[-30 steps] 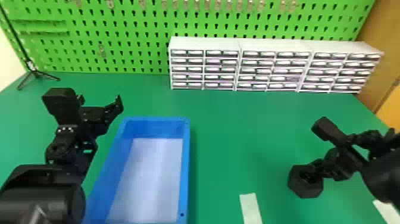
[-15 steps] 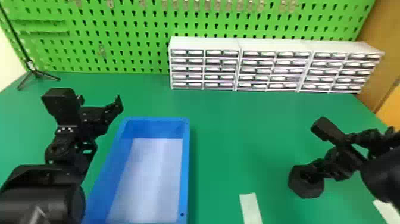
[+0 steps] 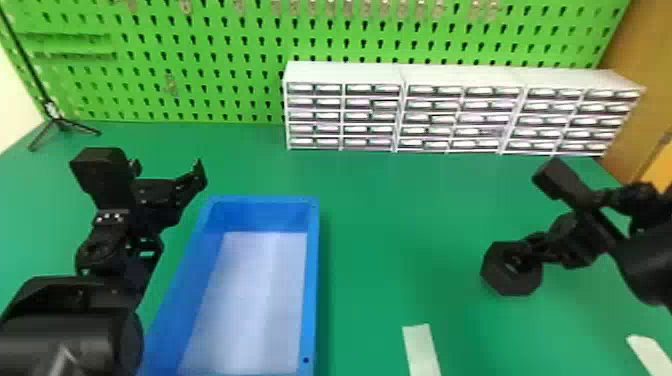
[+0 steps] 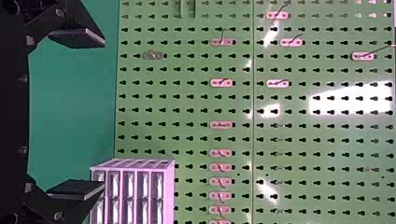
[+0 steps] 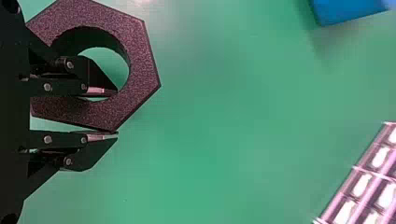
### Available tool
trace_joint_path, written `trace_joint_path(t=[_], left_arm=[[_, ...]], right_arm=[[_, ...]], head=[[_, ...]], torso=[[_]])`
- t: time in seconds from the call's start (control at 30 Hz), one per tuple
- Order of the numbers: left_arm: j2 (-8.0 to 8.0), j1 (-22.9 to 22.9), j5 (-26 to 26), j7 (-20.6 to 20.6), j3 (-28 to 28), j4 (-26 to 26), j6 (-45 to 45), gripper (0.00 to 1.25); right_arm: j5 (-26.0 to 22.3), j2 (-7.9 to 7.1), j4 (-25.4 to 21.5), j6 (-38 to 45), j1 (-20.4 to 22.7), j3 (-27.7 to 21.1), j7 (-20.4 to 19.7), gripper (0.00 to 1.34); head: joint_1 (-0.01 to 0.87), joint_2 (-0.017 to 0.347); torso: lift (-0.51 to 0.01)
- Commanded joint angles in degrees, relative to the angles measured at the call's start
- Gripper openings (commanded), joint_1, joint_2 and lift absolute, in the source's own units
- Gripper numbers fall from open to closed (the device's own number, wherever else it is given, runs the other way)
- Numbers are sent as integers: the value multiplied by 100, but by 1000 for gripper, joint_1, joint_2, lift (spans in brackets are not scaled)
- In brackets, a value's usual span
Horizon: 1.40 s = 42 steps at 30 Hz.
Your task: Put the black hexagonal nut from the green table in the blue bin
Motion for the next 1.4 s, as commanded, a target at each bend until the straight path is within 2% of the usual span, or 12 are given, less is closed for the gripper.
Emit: trace_joint_path(t=[0.0, 0.1, 0.27, 0.5, 0.93, 1.27, 1.37], left_arm=[[0, -12, -3, 0, -9, 0, 0, 1045], [0, -12, -12, 0, -18, 0, 0, 1045], [0, -21, -12, 18, -35, 8, 0, 1045], [0, -38, -12, 53, -53, 8, 0, 1045], [0, -56, -3, 88, -88, 8, 0, 1045], [0, -65, -3, 105, -114, 26, 0, 1045], [0, -65, -3, 105, -114, 26, 0, 1045]], right_arm=[[-185, -42, -133, 117, -177, -32, 0, 290], [-396, -42, -177, 126, -317, -50, -18, 288], [-1099, -16, -177, 161, -537, -85, -202, 288], [-1995, 160, -177, 144, -809, -41, -492, 288], [-2452, 933, -168, -199, -1231, 372, -949, 288], [-2821, 1461, -115, -533, -1293, 495, -1310, 288], [-2980, 1575, -115, -630, -1293, 609, -1459, 288]], head=[[686, 28], [686, 28], [686, 28], [686, 28], [686, 28], [686, 28], [686, 28]], torso=[[-96], [-96], [-96], [-96], [-96], [-96], [-96]])
